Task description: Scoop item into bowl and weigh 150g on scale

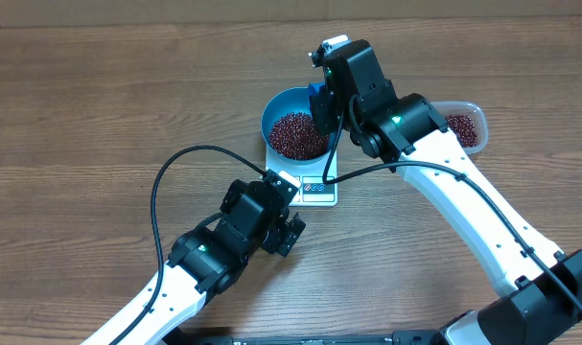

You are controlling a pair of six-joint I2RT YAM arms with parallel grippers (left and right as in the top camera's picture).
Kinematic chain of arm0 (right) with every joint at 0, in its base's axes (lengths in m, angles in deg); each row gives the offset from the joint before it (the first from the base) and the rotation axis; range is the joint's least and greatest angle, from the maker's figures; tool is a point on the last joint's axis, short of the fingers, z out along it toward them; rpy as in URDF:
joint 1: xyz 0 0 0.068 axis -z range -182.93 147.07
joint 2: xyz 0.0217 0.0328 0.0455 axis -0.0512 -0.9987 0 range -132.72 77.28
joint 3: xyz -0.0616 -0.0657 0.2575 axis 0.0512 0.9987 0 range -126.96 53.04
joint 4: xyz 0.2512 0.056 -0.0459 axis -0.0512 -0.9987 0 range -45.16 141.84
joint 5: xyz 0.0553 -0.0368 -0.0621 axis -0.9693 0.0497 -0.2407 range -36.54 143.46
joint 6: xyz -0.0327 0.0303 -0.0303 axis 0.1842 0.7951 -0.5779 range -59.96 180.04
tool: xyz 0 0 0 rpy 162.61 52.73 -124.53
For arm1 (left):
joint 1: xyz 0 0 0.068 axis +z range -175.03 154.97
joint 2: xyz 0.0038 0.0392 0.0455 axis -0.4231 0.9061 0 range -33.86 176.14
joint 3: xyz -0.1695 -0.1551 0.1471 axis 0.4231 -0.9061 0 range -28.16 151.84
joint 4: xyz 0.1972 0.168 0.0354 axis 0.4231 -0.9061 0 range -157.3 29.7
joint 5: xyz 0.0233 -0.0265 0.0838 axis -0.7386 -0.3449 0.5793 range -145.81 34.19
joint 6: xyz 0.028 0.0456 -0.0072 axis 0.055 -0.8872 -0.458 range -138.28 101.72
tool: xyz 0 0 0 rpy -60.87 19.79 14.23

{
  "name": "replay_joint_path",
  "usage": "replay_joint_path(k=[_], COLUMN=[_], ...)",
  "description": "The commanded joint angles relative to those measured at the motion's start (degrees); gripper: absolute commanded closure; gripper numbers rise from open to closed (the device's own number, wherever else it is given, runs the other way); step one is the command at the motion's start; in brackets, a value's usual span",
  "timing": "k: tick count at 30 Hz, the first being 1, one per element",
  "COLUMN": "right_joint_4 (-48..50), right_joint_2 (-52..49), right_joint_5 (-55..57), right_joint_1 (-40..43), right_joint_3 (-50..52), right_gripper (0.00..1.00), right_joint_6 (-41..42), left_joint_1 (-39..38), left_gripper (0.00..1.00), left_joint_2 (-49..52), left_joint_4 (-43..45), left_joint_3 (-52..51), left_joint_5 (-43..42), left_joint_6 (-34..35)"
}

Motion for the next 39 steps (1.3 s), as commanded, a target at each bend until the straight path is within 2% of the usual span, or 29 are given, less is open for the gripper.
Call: replay_joint_path(k=[1,25,39], right_joint_4=[0.39,0.31,0.76], right_joint_2=[1.92,1.92,1.90], right_joint_5=[-0.63,-3.10,1.44], right_joint_1=[-0.39,0.68,0.90], right_joint_3=[-1.79,-1.79,-1.79], right_gripper=[0.96,0.96,0.96], right_joint_6=[0.70,2.19,3.50], left_joint_1=[0.31,0.31,0.31], left_gripper=[0.01,0.01,0.00], left_joint_2=[-0.39,-0.39,-0.39], left_joint_4=[0.22,0.22,0.22], left_joint_3=[-0.68,-0.68,-0.68], left_joint_5=[0.79,0.79,0.79], left_joint_6=[-1.14,-1.14,-1.14])
